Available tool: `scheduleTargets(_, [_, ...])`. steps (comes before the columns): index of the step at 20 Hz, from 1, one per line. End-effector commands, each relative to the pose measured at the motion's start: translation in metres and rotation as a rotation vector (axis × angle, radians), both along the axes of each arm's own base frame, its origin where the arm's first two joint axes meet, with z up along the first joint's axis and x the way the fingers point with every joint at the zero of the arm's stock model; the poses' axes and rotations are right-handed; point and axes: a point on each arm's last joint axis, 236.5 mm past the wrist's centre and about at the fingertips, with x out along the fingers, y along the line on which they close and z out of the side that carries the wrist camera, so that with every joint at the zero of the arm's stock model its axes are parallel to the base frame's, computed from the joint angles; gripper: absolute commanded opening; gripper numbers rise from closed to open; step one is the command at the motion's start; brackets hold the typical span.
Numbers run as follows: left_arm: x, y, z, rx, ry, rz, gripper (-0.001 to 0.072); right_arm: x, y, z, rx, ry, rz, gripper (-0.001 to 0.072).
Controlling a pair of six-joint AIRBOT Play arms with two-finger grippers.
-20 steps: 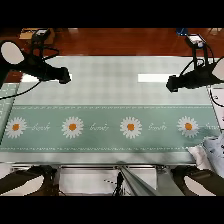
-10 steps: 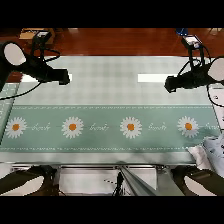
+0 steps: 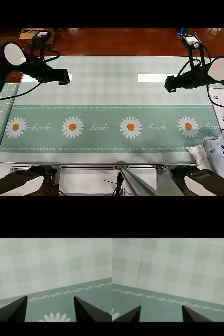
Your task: Fold the shirts.
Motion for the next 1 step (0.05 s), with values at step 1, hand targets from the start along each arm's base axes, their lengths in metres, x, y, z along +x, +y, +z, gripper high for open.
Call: scheduleTargets(1, [0.0001,0.0001,-0.0003,0.001,0.0,-0.001,0.0711,0.0001,0.0002,0.0,0.0,0.0,0.001,0.059])
